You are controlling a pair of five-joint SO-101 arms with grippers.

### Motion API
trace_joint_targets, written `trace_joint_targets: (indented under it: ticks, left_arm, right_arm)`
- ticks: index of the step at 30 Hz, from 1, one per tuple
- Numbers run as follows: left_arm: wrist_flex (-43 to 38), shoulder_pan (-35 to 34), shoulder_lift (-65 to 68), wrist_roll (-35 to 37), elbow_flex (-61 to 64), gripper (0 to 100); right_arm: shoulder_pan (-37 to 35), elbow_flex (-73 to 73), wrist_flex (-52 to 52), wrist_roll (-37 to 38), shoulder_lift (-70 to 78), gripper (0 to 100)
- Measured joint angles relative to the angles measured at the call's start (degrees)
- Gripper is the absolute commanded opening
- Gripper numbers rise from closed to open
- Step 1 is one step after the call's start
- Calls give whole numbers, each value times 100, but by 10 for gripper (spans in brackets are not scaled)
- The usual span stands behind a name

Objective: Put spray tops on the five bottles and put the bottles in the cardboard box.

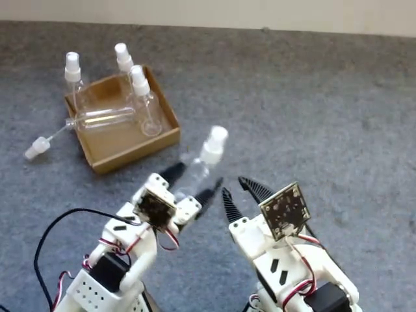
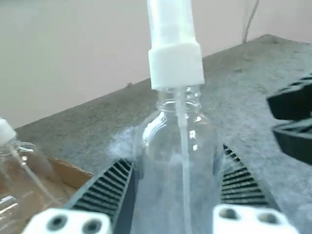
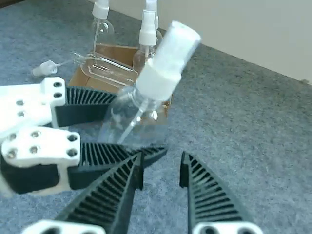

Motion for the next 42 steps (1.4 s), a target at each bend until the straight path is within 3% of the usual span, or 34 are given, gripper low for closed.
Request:
trace_joint_targets:
  ticks: [4,8,24,31,38,42]
  left_arm:
    - [-440,-563,0,0,0,88]
    - [-765,-782,0,0,0,88]
    - [-1741,-1020,0,0,0,88]
    - [-1749,-985,0,0,0,88]
    - [-1749,-149,0,0,0,88]
    - [-1749,-97,0,0,0,88]
  right_arm:
    - [0,79,0,0,0,98]
    - [0,475,-290,0,0,0]
    - [0,2637,-2971,0,62,15]
    - [0,3165,-3490,0,44,15]
    - [-501,3165,-3525,0,44,15]
    - [-642,3165,-3525,0,44,15]
